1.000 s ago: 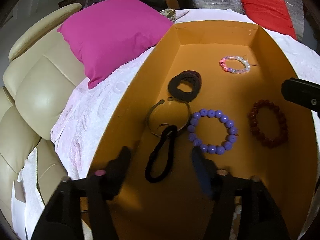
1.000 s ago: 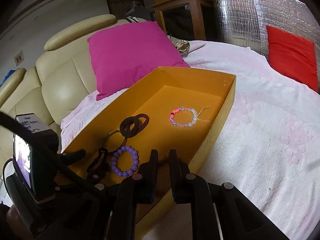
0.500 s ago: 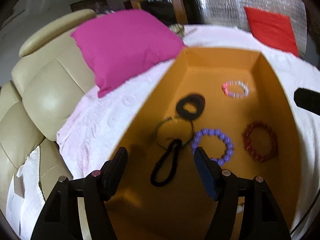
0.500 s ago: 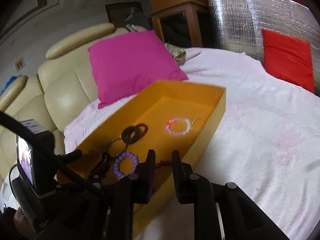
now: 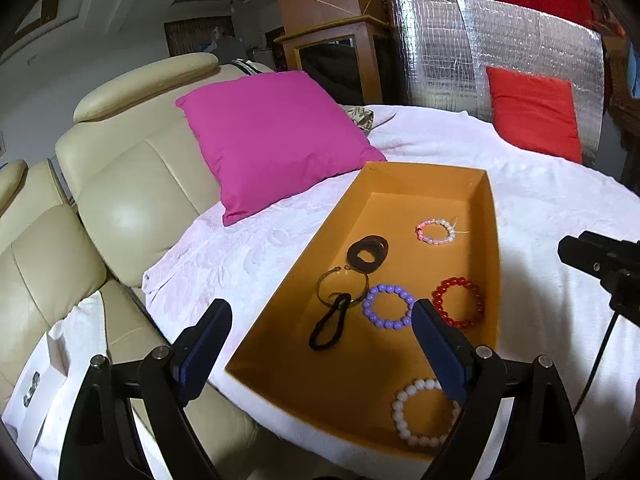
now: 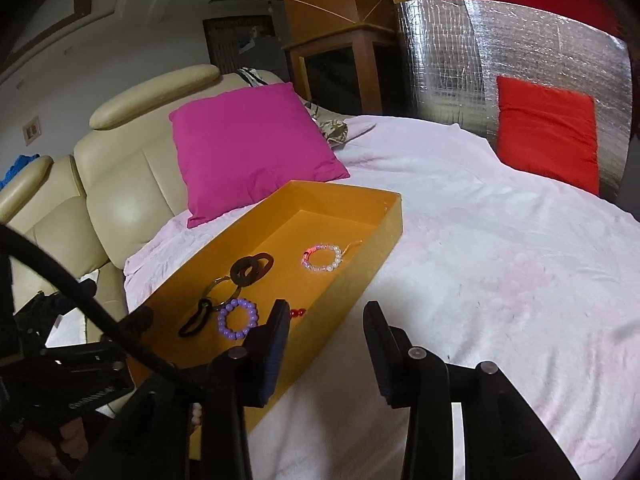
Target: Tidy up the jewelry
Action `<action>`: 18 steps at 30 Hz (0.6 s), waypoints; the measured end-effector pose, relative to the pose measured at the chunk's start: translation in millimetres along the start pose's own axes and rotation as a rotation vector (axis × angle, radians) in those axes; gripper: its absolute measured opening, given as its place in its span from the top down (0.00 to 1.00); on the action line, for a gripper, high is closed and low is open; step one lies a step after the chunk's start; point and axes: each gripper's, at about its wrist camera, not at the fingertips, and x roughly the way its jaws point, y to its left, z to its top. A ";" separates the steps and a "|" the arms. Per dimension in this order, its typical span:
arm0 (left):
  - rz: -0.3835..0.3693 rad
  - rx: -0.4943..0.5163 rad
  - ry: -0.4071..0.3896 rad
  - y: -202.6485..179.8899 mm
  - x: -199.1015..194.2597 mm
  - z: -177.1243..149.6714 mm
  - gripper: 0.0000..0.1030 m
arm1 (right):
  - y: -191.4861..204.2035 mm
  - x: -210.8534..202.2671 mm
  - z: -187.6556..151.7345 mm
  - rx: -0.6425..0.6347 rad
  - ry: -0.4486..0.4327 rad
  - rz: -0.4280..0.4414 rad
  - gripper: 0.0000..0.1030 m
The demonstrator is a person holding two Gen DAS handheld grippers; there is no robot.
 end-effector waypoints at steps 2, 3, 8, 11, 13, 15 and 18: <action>0.004 -0.006 0.001 2.8 -9.0 0.7 0.11 | 0.7 -7.7 -0.8 -0.003 -0.008 -0.003 0.59; 0.007 -0.007 -0.006 4.0 -15.4 0.9 0.11 | 1.5 -12.5 -1.3 -0.002 -0.015 -0.002 0.59; 0.017 -0.006 -0.027 10.2 -42.5 0.6 0.11 | 5.4 -36.7 -5.3 0.017 -0.053 -0.001 0.47; 0.009 -0.011 -0.046 15.1 -59.8 0.4 0.11 | 13.6 -53.7 -8.2 -0.008 -0.090 -0.016 0.46; 0.000 -0.015 -0.056 18.1 -70.0 1.0 0.11 | 21.9 -68.1 -11.5 -0.037 -0.120 -0.026 0.43; -0.006 -0.022 -0.065 21.0 -79.3 2.0 0.11 | 28.0 -79.9 -13.8 -0.047 -0.140 -0.025 0.40; 0.004 -0.034 -0.082 24.4 -93.6 4.0 0.11 | 36.7 -101.1 -17.0 -0.048 -0.163 -0.019 0.38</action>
